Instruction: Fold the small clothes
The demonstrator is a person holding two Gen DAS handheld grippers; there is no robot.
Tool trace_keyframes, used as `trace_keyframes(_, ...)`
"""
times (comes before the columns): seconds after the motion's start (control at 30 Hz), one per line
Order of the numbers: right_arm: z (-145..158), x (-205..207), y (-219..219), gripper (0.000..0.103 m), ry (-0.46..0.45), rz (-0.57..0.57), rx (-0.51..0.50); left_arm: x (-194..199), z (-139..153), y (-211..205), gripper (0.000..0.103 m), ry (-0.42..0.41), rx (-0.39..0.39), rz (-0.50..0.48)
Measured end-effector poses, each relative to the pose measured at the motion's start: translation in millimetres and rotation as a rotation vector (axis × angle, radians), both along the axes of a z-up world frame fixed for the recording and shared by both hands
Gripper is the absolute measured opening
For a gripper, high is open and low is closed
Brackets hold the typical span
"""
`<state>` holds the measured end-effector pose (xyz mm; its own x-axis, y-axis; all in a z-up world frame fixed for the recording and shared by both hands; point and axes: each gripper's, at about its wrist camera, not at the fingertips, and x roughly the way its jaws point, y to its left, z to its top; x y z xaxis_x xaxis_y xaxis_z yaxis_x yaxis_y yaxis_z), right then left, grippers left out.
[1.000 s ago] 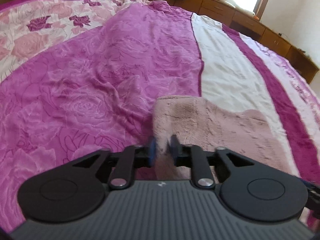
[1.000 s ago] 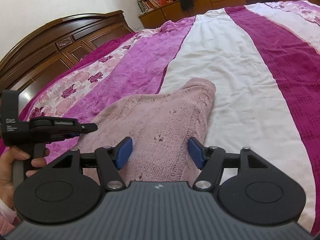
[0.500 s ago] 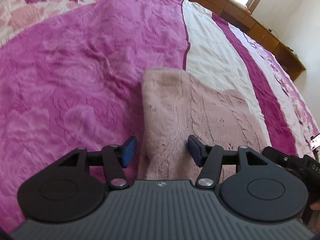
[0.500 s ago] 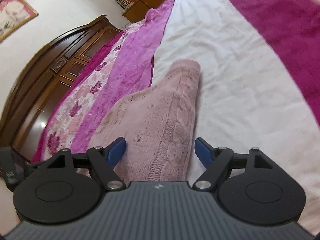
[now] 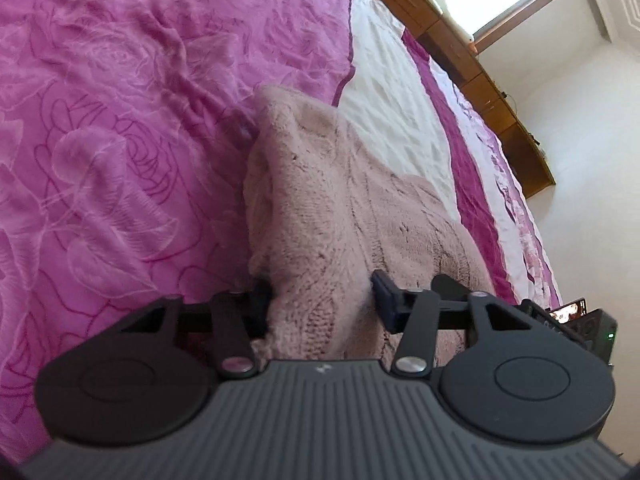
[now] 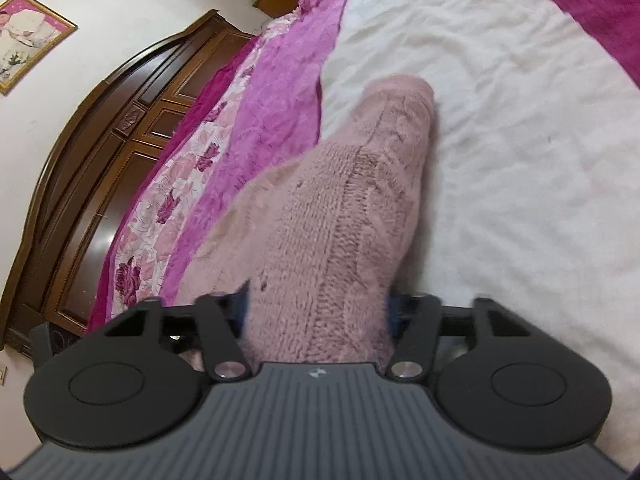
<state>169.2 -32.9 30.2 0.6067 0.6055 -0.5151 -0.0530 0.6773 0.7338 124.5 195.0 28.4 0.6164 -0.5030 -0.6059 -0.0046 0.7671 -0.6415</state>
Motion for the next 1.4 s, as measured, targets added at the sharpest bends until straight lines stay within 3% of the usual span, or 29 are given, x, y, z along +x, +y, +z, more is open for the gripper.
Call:
trace_keyframes(0.2, 46.4, -14.1, -18.2, 0.049, -0.088, -0.003, 0.057, -7.4, 19.7, -17.8, 0.038, -0.035, -0.06, -0.029)
trace_keyframes(0.37, 80.9, -39.8, -49.1, 0.049, -0.125, -0.028, 0.016, -23.3, 28.4, -56.5, 0.037, -0.051, -0.078, -0.112)
trace_keyframes(0.5, 88.0, -71.8, -84.0, 0.049, -0.11, -0.06, -0.016, -40.3, 29.5, -86.6, 0.037, -0.051, -0.068, -0.178)
trace_keyframes(0.7, 48.6, -111.5, -132.4, 0.05, -0.014, -0.143, -0.002, -55.5, 15.9, -115.7, 0.038, -0.036, 0.054, -0.227)
trace_keyframes(0.8, 18.7, -118.9, -137.7, 0.051, 0.036, -0.169, -0.03, -58.0, 11.9, -119.5, 0.039, -0.038, 0.105, -0.225)
trace_keyframes(0.9, 2.4, -127.5, -133.8, 0.052, 0.028, -0.176, -0.059, -61.2, 15.0, -119.2, 0.04, -0.041, 0.138, -0.227)
trace_keyframes(1.17, 16.6, -144.7, -127.7, 0.062, -0.006, -0.19, -0.132, -81.2, 31.7, -123.4, 0.043, -0.064, 0.286, -0.22)
trace_keyframes(1.4, 37.8, -179.0, -128.1, 0.063, -0.05, -0.209, -0.216, -104.2, 36.8, -122.9, 0.04, -0.068, 0.381, -0.202)
